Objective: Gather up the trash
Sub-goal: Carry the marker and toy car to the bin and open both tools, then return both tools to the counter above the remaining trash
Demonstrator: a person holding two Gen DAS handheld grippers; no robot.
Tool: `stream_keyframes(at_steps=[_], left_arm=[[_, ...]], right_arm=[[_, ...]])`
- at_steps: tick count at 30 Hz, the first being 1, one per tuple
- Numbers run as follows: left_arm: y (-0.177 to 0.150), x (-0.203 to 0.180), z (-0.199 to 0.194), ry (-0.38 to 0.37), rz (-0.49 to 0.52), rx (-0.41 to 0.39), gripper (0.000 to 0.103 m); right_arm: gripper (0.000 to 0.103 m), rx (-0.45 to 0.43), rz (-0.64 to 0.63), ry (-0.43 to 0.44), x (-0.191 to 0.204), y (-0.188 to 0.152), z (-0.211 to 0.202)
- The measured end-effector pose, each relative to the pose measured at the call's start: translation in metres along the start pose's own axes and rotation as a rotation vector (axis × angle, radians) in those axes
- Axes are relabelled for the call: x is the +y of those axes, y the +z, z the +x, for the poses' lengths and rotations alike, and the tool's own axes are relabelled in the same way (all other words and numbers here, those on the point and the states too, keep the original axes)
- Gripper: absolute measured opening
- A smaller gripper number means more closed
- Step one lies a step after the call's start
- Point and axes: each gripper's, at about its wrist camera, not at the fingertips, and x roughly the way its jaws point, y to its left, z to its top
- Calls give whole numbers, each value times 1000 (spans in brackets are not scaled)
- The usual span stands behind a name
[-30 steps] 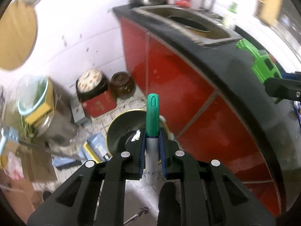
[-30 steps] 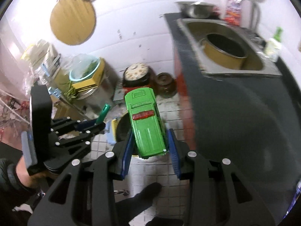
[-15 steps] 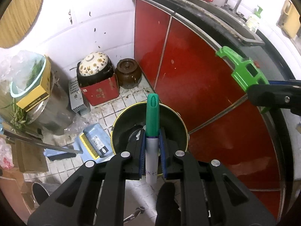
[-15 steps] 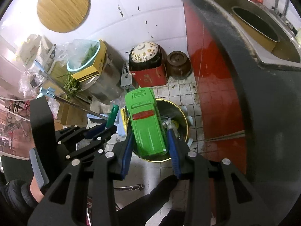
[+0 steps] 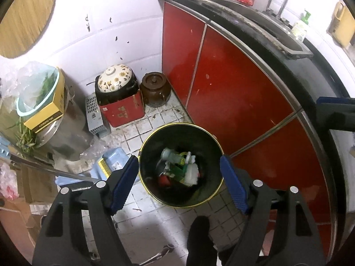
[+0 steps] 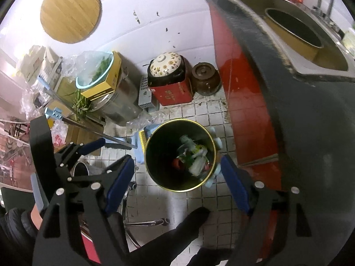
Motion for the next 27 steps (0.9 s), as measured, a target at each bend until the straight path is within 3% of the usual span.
stream_keyframes(at_steps=[7, 13, 17, 27], left_arm=[[5, -39, -31, -20, 66, -30, 82], [13, -126, -64, -125, 209, -60, 85], [11, -220, -87, -238, 390, -92, 85], [-28, -444, -146, -507, 751, -138, 85]], right_arm=[[83, -81, 42, -47, -36, -32, -66], [87, -196, 129, -135, -91, -84, -158], [87, -272, 223, -224, -134, -133, -216], [87, -423, 516, -492, -241, -306, -353]])
